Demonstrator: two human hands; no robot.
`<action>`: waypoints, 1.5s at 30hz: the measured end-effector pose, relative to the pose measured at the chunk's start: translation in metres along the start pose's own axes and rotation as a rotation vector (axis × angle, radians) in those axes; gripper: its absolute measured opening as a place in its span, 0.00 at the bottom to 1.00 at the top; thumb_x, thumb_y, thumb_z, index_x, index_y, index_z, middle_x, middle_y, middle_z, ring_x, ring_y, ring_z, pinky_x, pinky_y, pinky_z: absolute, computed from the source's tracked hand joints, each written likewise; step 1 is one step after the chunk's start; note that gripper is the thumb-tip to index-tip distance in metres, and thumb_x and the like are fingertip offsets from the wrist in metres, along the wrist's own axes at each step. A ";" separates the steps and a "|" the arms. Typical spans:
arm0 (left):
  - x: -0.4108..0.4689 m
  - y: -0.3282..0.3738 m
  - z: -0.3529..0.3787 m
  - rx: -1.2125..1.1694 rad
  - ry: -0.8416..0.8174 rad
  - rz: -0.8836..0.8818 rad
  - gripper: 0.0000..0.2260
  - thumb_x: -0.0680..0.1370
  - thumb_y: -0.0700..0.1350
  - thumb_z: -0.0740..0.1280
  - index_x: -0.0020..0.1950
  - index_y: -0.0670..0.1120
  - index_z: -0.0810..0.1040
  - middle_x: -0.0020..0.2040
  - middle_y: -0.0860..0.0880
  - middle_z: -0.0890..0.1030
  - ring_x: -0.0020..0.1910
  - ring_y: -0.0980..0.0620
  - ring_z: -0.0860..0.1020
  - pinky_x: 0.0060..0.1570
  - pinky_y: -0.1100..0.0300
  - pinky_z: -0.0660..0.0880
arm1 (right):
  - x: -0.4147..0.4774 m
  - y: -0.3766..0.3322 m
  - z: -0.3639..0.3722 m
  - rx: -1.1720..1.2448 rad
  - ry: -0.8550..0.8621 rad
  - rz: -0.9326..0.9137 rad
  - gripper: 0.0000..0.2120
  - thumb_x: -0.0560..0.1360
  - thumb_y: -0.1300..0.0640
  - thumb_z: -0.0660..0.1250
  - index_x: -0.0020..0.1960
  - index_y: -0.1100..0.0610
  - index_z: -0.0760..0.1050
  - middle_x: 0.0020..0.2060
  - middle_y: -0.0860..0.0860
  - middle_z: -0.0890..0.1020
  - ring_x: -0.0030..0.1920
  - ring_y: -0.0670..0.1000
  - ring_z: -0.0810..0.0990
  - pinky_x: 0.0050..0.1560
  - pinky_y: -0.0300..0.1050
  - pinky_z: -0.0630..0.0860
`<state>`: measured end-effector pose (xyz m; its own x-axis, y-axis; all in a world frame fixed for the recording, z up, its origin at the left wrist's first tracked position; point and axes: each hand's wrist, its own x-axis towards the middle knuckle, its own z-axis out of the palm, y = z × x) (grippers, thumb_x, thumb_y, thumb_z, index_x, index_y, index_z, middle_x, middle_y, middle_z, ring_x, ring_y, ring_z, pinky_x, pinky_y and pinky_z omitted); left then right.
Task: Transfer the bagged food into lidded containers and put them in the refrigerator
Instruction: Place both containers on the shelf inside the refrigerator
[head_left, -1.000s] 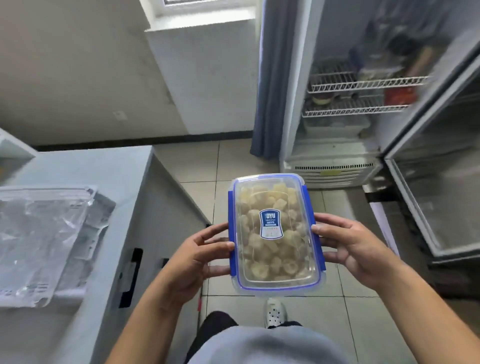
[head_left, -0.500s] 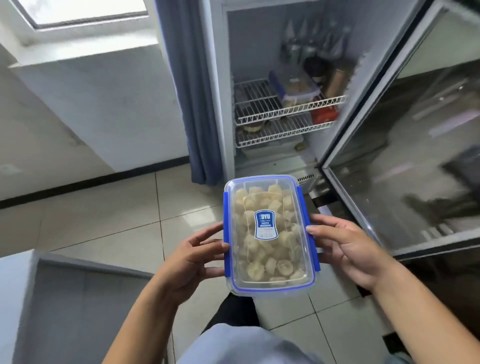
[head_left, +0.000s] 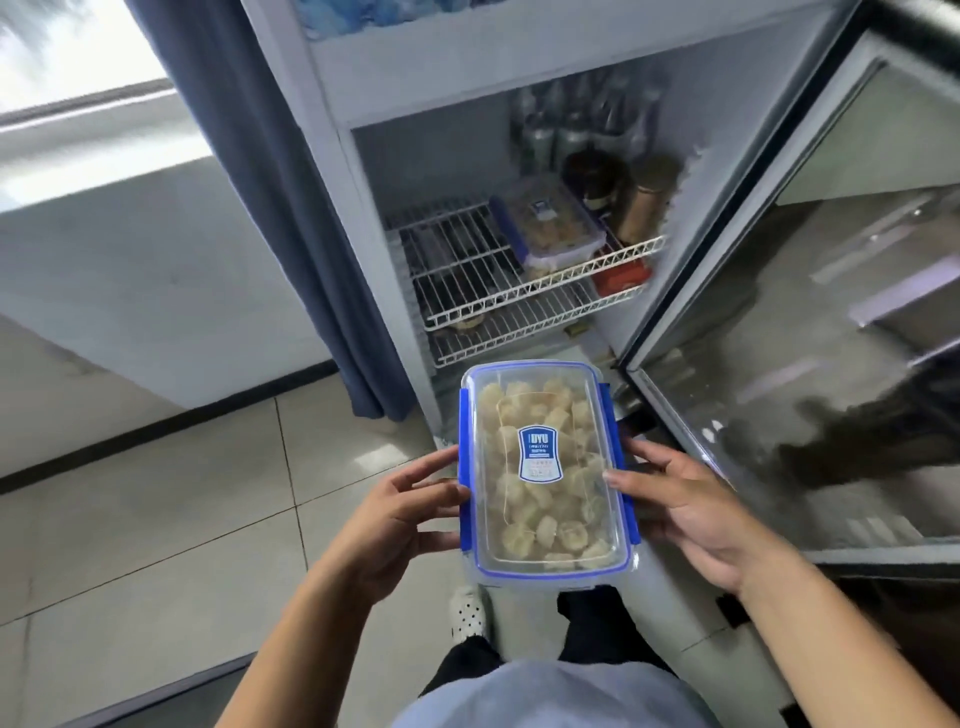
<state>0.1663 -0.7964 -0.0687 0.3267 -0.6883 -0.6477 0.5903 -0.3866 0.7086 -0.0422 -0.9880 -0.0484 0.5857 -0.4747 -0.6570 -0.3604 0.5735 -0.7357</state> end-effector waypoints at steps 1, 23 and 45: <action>0.009 0.004 0.004 0.006 0.027 0.003 0.24 0.70 0.37 0.74 0.65 0.50 0.80 0.54 0.40 0.84 0.49 0.45 0.81 0.46 0.48 0.81 | 0.012 -0.006 -0.006 -0.013 -0.009 0.008 0.23 0.67 0.58 0.75 0.61 0.50 0.79 0.51 0.57 0.86 0.44 0.51 0.86 0.41 0.45 0.77; 0.179 0.053 0.056 -0.043 0.622 0.232 0.25 0.77 0.32 0.68 0.71 0.50 0.72 0.60 0.43 0.82 0.57 0.43 0.82 0.61 0.41 0.77 | 0.253 -0.110 -0.014 -0.288 -0.165 -0.064 0.26 0.71 0.69 0.74 0.66 0.52 0.76 0.44 0.53 0.85 0.38 0.47 0.85 0.34 0.40 0.78; 0.221 0.032 0.093 1.632 0.651 0.398 0.35 0.64 0.36 0.73 0.70 0.48 0.73 0.69 0.43 0.75 0.68 0.35 0.72 0.67 0.38 0.69 | 0.304 -0.110 0.007 -0.312 0.045 -0.046 0.17 0.68 0.62 0.78 0.56 0.56 0.83 0.48 0.55 0.86 0.45 0.57 0.86 0.47 0.54 0.84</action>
<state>0.1888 -1.0180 -0.1626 0.6974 -0.7101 -0.0974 -0.7024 -0.7041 0.1044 0.1801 -1.1907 -0.1660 0.5760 -0.5285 -0.6236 -0.5440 0.3216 -0.7750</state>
